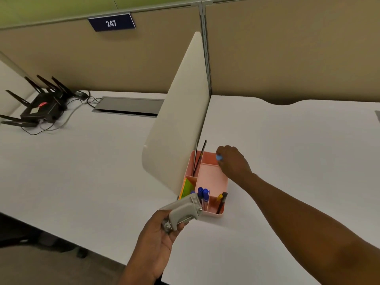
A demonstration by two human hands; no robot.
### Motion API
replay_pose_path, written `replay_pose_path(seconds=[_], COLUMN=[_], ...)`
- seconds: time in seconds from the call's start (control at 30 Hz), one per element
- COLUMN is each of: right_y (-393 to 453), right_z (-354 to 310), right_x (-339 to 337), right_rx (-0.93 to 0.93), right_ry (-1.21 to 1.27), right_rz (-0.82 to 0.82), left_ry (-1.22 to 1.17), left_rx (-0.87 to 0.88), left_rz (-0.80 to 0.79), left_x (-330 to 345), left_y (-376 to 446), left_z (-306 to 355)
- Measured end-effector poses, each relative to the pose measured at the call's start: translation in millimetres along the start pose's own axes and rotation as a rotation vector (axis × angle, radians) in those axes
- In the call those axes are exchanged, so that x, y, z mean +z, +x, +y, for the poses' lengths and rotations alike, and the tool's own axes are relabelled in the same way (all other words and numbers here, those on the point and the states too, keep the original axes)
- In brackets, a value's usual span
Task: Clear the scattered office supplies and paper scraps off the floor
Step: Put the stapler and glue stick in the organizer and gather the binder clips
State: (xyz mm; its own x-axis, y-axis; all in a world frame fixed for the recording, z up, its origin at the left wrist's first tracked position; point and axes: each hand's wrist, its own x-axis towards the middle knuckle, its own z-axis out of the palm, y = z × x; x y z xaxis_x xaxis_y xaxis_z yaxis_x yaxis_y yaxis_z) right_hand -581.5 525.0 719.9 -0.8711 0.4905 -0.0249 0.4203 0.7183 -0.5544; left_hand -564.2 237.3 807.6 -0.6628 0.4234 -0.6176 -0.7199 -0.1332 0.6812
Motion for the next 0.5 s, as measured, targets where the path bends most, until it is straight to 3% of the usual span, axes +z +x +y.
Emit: replay_pose_path(seconds=[0.33, 0.4, 0.5], right_y=[-3.7, -9.9, -24.6], right_z=[3.6, -4.0, -23.4], right_x=[-1.3, -9.4, -28.0], right_rx=[-0.057, -0.014, 0.105], right_ry=[-0.208, -0.146, 0.185], right_rz=[-0.049, 0.008, 0.033], left_ry=[-0.017, 0.004, 0.02], left_rx=[-0.006, 0.0, 0.009], left_rz=[0.02, 0.02, 0.02], left_x=[17.4, 22.3, 33.3], left_y=[9.0, 10.7, 18.5], left_z=[8.3, 10.7, 16.7])
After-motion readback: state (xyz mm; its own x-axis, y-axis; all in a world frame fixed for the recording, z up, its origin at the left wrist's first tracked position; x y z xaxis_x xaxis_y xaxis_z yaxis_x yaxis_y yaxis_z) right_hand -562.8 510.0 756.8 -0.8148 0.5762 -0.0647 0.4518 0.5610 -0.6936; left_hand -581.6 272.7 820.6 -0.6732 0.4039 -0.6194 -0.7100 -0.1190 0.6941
